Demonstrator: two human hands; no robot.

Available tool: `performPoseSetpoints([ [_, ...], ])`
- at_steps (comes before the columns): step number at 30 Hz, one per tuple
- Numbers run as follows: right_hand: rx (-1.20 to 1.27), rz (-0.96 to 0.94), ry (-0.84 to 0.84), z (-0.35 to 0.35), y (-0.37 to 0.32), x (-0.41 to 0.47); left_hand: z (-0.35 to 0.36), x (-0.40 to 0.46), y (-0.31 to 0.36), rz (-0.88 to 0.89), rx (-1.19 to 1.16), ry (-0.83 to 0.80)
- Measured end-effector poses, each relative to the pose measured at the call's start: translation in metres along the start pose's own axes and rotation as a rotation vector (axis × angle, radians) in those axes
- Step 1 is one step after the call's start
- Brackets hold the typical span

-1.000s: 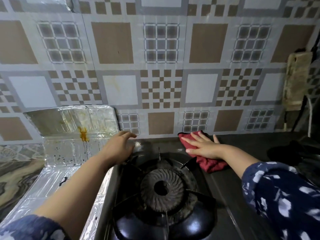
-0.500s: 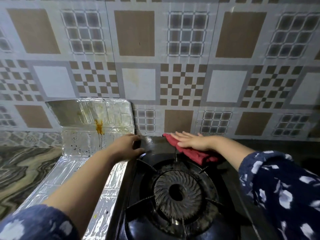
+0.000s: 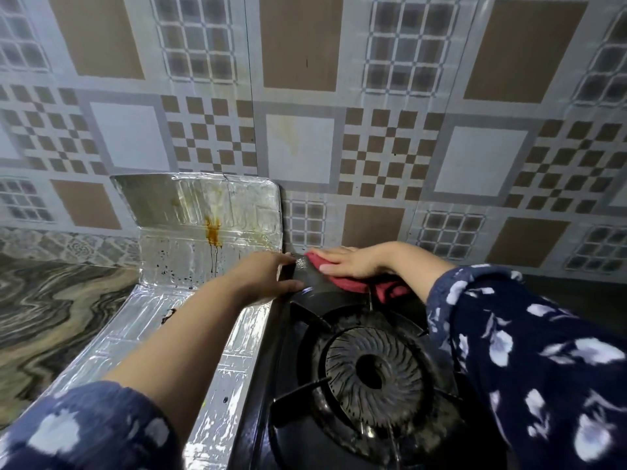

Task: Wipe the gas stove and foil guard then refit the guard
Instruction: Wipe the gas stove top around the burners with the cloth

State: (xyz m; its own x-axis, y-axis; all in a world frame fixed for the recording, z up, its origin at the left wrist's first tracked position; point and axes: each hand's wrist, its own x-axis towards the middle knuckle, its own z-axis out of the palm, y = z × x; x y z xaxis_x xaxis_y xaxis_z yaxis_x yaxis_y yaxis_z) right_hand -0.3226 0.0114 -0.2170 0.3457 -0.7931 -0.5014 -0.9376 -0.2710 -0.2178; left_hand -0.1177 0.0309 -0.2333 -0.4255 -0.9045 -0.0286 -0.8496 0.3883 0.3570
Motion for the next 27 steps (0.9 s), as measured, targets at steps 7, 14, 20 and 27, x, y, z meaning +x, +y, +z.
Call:
performPoseSetpoints([
  [7,0.295,0.051,-0.124,-0.012,0.035,-0.016,-0.004,0.002,-0.003,0.043,0.12,-0.048],
  [14,0.268,0.039,-0.089,-0.01,0.003,0.021,0.001,0.006,-0.012,0.058,0.108,-0.028],
  [20,0.232,-0.008,0.087,0.003,0.001,0.027,-0.001,0.006,-0.002,0.019,0.181,-0.083],
  [27,0.281,0.043,0.263,0.006,0.01,0.022,-0.004,0.007,0.001,-0.007,0.219,-0.115],
])
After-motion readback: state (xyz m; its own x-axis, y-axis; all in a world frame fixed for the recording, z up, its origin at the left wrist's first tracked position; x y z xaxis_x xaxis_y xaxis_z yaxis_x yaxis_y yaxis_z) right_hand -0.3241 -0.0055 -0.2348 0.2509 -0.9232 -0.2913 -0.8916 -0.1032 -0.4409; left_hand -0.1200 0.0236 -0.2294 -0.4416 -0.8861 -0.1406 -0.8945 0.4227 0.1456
